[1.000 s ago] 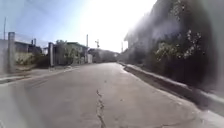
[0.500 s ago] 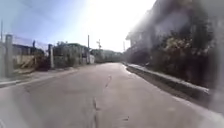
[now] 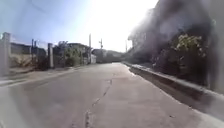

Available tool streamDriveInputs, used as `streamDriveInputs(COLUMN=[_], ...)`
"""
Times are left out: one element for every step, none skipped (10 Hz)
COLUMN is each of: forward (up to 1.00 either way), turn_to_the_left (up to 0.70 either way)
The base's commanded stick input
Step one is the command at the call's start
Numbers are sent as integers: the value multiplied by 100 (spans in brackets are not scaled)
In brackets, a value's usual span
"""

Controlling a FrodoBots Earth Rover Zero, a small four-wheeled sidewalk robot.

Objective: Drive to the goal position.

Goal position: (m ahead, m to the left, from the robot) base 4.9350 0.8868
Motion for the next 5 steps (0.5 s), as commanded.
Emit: streamDriveInputs(forward=[100, 100, 100, 100, 100], turn_to_the_left=[0, 0, 0, 0, 0])
